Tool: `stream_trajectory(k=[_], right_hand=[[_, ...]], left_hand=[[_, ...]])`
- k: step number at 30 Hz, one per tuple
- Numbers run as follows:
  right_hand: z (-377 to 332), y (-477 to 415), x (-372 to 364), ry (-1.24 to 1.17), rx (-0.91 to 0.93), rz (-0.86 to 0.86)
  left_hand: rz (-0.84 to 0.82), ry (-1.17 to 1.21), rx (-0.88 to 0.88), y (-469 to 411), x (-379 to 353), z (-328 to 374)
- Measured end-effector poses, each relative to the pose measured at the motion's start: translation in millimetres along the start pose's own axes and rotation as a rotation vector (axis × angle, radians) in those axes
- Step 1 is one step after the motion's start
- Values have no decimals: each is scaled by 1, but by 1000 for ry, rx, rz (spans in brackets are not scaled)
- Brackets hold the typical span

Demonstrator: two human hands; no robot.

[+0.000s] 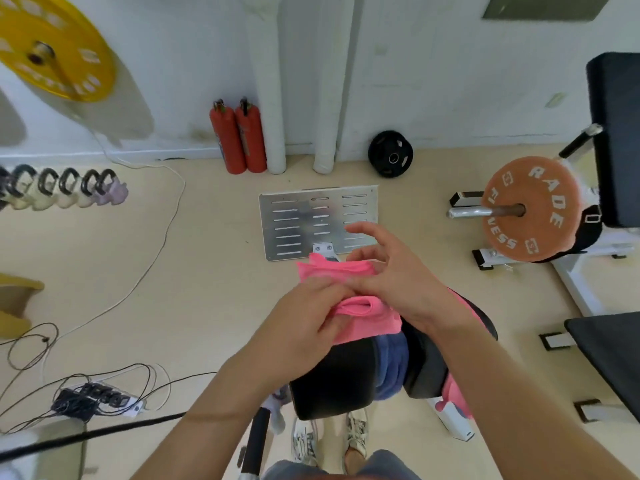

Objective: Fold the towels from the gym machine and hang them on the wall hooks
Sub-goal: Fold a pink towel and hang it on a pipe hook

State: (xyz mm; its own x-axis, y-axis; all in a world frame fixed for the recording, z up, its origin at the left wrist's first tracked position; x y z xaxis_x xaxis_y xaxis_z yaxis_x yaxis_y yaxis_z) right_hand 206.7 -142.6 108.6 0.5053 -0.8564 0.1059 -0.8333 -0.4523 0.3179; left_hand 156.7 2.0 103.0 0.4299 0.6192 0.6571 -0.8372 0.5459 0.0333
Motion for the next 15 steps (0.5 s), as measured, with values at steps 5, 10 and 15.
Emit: stream_trajectory(k=[5,10,15], right_hand=[[-34,15,3,4,85,-1],[-55,27,6,50,150,-42],[-64,35,6,126,192,-98]], left_hand=[[157,-48,48,-3,19,13],[330,-120,-34,-2,34,25],[182,23,-40,-2,49,35]])
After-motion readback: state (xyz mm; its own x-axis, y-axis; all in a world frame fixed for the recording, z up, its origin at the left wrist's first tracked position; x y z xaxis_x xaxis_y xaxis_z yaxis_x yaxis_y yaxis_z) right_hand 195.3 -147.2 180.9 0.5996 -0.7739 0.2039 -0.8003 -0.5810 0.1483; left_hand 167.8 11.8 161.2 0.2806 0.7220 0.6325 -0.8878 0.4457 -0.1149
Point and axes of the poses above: each hand's wrist, its own y-axis away from the middle knuckle, its own x-axis out of the back of the hand, z = x × y, the point moved 3 cm from there along -y, towards the middle knuckle, and after that the axes turned 11 degrees about -z, right-handed, at the moved point
